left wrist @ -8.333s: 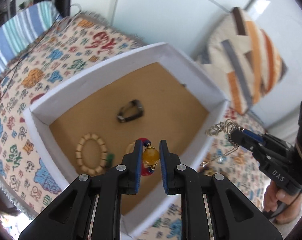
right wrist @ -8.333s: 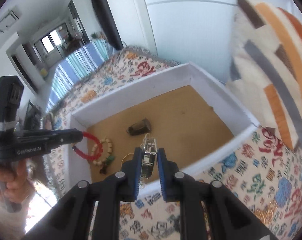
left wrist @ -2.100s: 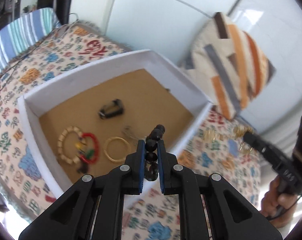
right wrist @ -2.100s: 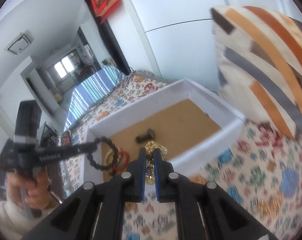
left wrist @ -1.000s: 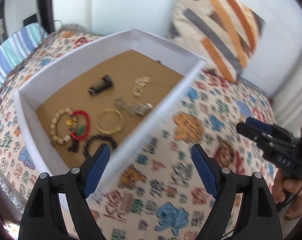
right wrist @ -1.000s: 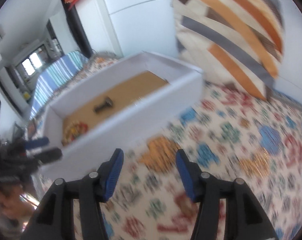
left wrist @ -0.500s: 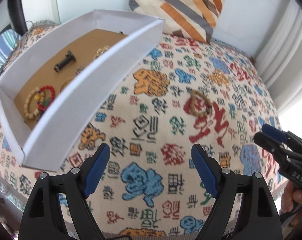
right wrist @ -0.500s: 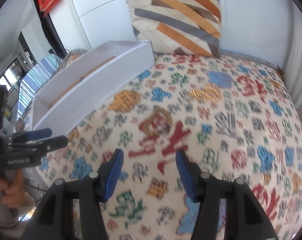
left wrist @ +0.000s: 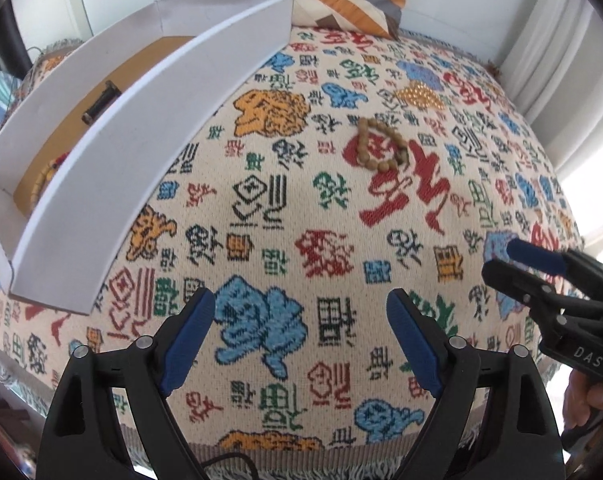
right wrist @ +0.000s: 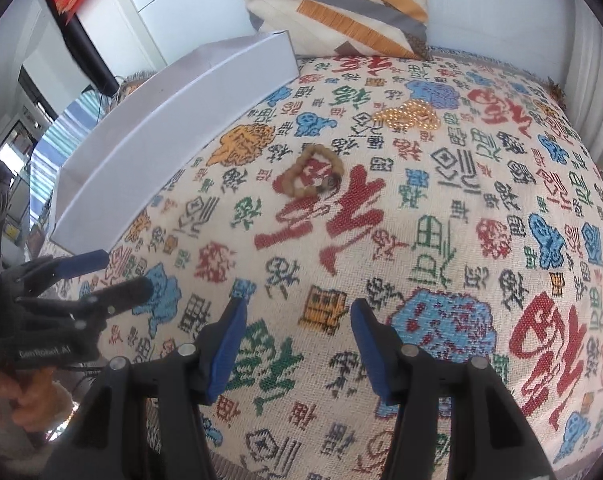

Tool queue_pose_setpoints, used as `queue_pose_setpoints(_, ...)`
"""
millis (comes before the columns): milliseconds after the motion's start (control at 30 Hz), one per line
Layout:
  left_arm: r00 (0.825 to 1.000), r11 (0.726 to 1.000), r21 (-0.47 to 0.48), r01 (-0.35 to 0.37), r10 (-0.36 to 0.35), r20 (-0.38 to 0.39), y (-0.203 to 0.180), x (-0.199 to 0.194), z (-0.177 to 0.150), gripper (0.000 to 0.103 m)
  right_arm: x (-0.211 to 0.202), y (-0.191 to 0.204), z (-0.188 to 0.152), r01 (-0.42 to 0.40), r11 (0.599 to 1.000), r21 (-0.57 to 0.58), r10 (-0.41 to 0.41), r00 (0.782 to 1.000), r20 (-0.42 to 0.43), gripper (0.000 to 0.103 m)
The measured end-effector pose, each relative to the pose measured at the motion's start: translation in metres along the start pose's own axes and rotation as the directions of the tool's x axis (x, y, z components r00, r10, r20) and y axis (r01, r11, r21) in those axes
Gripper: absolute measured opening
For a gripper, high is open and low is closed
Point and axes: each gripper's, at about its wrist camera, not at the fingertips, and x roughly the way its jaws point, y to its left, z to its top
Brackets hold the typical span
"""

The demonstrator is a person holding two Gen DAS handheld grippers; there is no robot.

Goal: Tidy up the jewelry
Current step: 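Withdraw both tools from the tray back over the last two pieces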

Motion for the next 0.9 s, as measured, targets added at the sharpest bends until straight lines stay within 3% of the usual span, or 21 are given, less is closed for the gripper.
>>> queue_pose_setpoints(233, 1.0, 0.999, -0.041, -0.012, 0.012, -0.003, 0.019, 0.0, -0.002, 0.089, -0.002, 0.003, 0.003, 0.003, 1.0, -0.009, -0.003, 1.0, 0.009, 0.055)
queue_pose_setpoints(500, 0.999, 0.991, -0.131, -0.01, 0.005, -0.042, 0.045, 0.014, -0.001, 0.089, 0.001, -0.019, -0.009, 0.02, 0.998, 0.058, -0.019, 1.0, -0.008, 0.055)
queue_pose_setpoints(900, 0.997, 0.998, -0.061, 0.02, -0.024, -0.067, 0.016, 0.038, 0.032, 0.089, 0.004, -0.046, -0.017, 0.014, 0.992, 0.125, -0.012, 1.0, -0.015, 0.055)
